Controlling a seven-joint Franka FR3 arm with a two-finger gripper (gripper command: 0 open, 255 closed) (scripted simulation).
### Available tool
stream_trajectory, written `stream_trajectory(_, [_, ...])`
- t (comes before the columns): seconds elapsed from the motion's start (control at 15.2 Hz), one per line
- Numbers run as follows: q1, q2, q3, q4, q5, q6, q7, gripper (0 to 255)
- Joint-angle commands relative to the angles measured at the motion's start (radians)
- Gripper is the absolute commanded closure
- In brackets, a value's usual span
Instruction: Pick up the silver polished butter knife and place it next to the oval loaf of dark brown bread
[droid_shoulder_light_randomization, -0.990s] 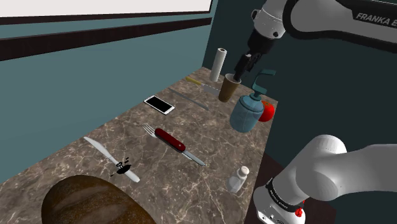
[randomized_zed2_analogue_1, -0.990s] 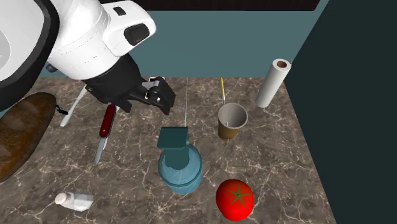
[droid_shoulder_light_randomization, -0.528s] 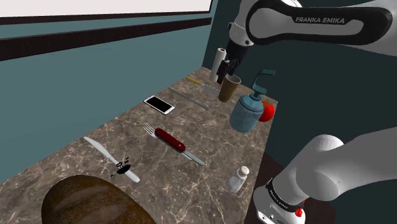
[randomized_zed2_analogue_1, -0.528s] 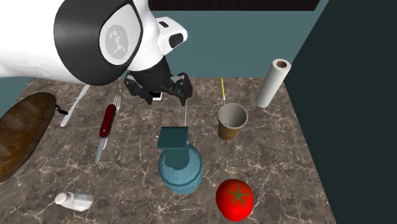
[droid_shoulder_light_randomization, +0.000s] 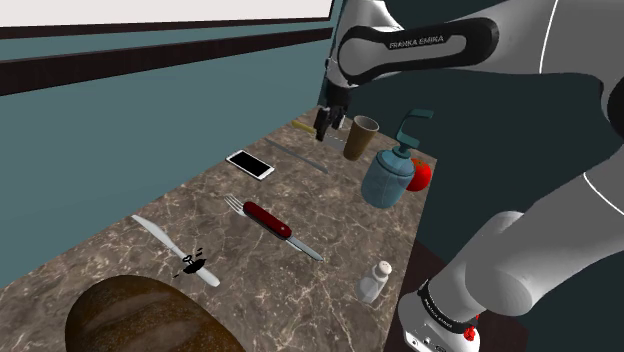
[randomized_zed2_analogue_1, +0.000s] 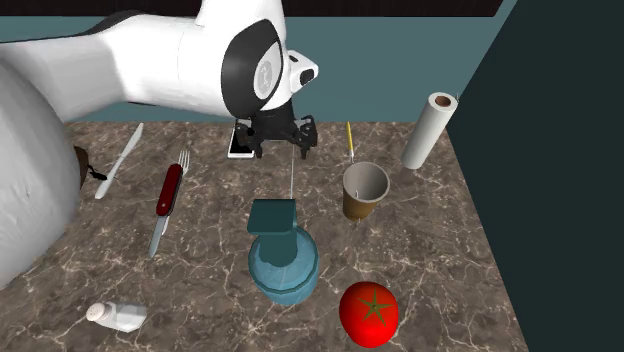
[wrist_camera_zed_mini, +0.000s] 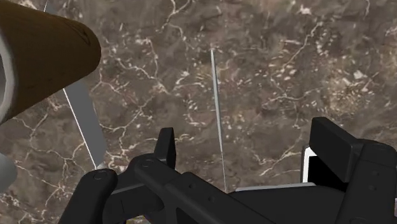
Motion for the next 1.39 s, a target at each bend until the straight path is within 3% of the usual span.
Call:
stream_trajectory(0.0, [0.003,0.086,-0.002,0.047,0.014,0.020,-0.018,0])
stream_trajectory(0.4, [0.000,0.326,-0.003,0.203,0.056,0.049,-0.079,0])
stream_trajectory(0.92, [-0.001,0.367,-0.002,0.149,0.058,0.143,-0.080,0])
stream_trajectory(1.32, [-0.001,0.367,-0.002,0.150,0.058,0.143,-0.080,0])
